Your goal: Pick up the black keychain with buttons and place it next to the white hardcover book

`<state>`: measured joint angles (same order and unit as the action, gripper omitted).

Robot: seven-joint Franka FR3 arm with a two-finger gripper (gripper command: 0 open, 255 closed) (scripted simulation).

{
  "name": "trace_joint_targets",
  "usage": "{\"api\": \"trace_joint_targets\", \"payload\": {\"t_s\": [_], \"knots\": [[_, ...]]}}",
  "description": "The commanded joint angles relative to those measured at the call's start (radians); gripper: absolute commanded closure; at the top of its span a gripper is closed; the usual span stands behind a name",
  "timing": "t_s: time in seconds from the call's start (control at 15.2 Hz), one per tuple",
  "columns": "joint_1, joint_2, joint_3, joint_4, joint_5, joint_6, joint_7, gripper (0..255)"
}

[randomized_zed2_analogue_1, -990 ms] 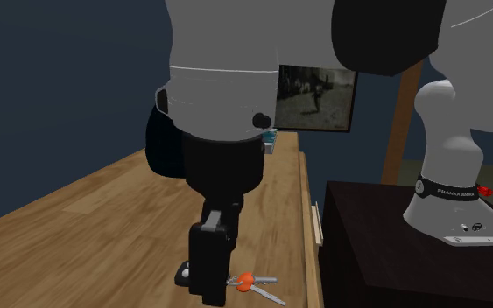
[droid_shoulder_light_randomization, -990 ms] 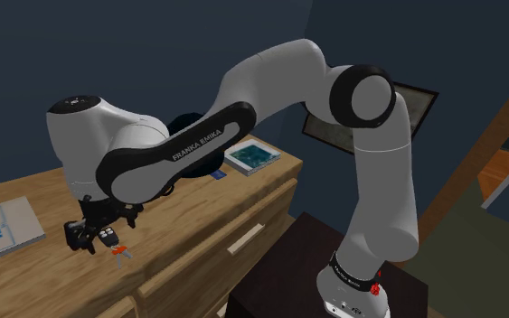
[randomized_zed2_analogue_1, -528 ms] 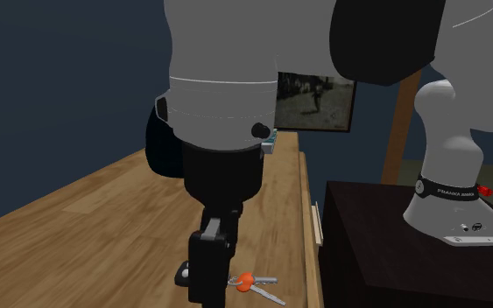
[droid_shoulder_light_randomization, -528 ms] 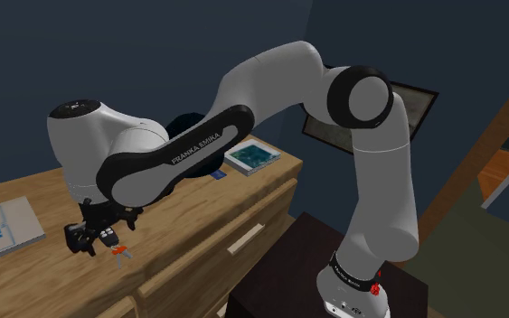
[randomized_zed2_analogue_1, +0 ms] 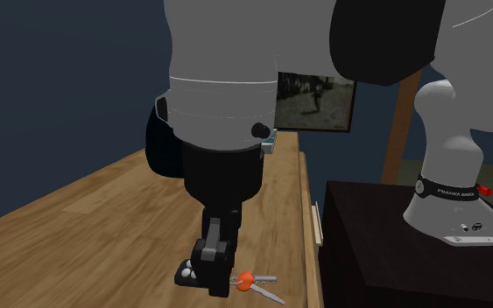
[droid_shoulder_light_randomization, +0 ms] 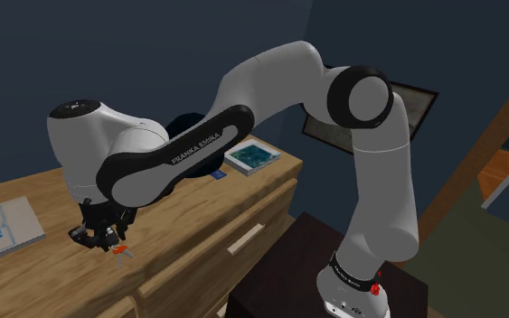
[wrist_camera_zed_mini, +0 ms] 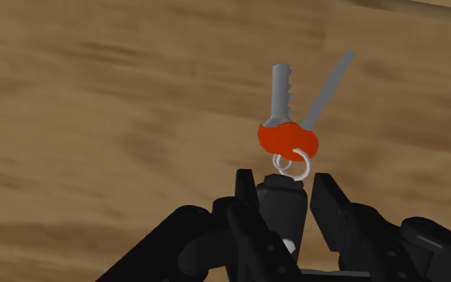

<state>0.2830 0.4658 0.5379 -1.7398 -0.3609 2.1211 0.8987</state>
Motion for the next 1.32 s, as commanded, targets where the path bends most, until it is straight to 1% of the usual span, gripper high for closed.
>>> {"api": "trace_joint_targets", "payload": {"t_s": [0.0, 0.13, 1.25], "knots": [[0.0, 0.0, 0.0, 0.0, 0.0, 0.0, 0.0, 255], [0.0, 0.0, 0.0, 0.0, 0.0, 0.0, 0.0, 255], [-0.014, -0.086, 0.032, 0.114, 0.066, -0.185, -0.052, 255]]}}
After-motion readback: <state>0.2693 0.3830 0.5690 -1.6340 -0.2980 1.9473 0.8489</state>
